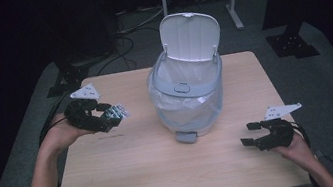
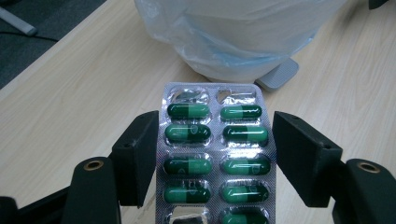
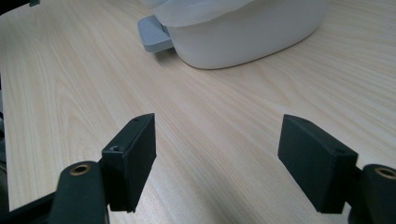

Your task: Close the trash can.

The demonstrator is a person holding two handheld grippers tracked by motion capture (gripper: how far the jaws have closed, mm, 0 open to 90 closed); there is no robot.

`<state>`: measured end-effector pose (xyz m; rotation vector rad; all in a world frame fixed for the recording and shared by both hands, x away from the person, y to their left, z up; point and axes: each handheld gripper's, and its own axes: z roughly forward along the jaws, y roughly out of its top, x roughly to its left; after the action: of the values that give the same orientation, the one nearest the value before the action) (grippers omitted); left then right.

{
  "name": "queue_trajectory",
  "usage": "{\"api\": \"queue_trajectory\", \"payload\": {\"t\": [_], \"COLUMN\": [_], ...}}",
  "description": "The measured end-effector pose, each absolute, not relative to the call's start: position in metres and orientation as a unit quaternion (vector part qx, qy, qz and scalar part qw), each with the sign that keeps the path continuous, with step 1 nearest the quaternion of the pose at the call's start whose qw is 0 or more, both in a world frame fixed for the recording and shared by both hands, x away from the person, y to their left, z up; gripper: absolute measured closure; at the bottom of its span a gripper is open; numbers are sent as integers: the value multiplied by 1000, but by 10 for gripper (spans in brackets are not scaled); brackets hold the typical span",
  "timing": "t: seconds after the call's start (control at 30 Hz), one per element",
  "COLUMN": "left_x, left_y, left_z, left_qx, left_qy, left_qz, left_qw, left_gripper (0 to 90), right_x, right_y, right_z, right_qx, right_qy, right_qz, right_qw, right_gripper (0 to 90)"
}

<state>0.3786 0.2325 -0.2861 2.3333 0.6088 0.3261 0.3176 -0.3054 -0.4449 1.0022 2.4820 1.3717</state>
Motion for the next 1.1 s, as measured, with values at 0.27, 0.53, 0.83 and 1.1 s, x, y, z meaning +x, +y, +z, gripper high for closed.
{"api": "queue_trajectory", "payload": {"t": [0.27,0.53,0.83,1.1], "left_x": [384,389,394,397], "left_y": [227,221,216,211], "left_z": [-274,-260,-246,-237], "left_qx": [900,901,902,903], "left_qy": [232,226,220,214], "left_qz": [126,128,128,132], "left_qw": [347,347,350,349], "left_gripper": [333,333,333,333], "right_x": [318,318,319,319], "right_y": [-305,-305,-306,-306], "right_z": [-445,-446,-447,-448], "right_qx": [331,331,333,332], "right_qy": [824,824,824,825], "right_qz": [455,455,455,454], "right_qw": [66,66,64,64], "right_gripper": [267,267,267,267]}}
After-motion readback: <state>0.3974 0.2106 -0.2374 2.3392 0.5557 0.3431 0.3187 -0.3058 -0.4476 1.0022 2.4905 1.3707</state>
